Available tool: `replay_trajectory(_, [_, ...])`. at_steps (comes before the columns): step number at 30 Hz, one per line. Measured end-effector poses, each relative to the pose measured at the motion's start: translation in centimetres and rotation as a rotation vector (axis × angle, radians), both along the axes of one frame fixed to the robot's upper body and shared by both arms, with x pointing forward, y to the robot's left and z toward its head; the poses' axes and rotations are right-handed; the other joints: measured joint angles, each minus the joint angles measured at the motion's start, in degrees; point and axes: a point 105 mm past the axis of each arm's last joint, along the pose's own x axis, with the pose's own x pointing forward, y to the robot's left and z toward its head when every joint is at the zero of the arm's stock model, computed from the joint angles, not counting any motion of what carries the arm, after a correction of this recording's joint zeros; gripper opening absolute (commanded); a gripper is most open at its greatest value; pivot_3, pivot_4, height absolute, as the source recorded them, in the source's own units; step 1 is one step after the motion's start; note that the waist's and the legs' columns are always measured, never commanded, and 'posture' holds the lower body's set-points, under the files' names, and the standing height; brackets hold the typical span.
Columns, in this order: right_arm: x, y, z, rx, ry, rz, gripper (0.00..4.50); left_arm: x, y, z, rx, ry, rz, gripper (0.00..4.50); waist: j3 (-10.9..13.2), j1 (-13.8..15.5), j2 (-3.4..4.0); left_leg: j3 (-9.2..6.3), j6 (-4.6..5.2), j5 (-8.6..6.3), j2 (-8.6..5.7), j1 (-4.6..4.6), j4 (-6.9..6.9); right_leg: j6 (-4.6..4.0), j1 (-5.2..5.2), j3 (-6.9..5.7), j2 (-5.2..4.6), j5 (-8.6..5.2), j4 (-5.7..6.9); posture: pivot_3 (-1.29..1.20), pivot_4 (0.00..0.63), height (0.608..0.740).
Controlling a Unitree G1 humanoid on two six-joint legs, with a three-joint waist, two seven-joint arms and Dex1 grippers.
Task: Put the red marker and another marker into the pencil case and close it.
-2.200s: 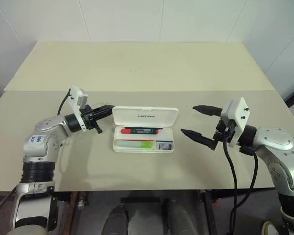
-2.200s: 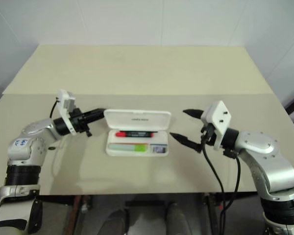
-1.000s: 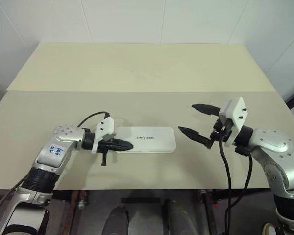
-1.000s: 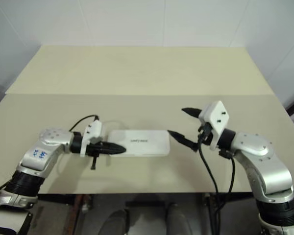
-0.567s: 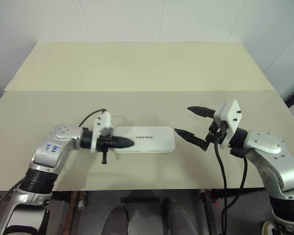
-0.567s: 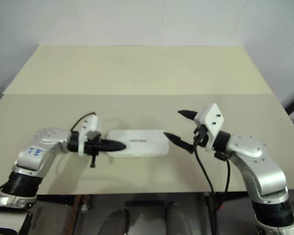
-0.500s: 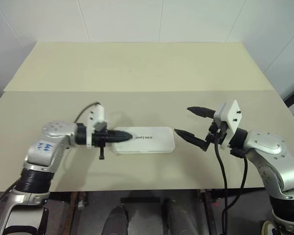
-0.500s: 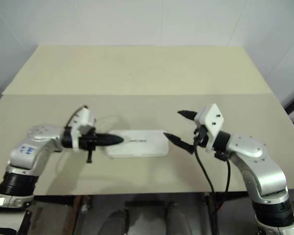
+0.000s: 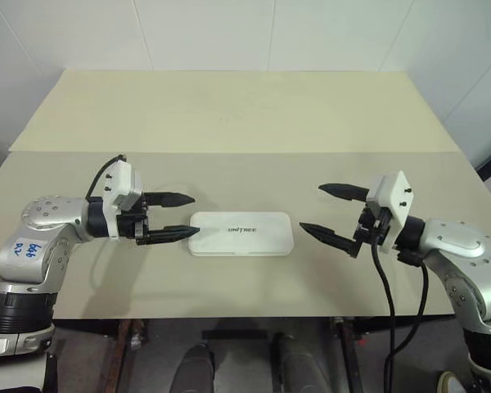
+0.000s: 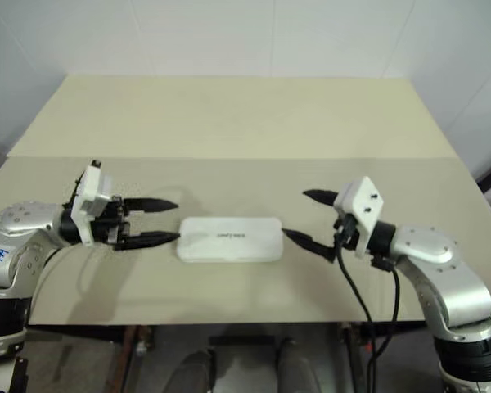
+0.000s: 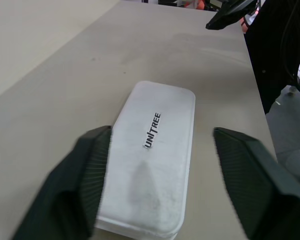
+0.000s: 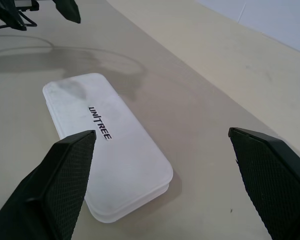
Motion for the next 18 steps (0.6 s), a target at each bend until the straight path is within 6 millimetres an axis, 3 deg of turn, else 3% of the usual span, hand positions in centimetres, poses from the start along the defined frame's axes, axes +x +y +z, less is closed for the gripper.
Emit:
replay_trajectory(1, [0.0, -0.1, 0.1, -0.003, -0.001, 0.0, 4.5, 0.0, -0.1, 0.0, -0.003, -0.007, -0.002, 4.47, 0.0, 0.0, 0.0, 0.0, 0.0, 0.0, 0.0, 0.0, 0.0, 0.0, 0.0, 0.0, 0.0, 0.0, -0.01, 0.0, 0.15, 0.74])
replay_trajectory(18, [0.5, -2.3, 0.9, -0.02, -0.028, -0.063, 4.5, 0.8, -0.8, -0.1, -0.038, -0.095, 0.03, 4.47, 0.0, 0.0, 0.0, 0.0, 0.0, 0.0, 0.0, 0.0, -0.01, 0.03, -0.01, 0.0, 0.0, 0.01, -0.01, 0.0, 0.15, 0.74])
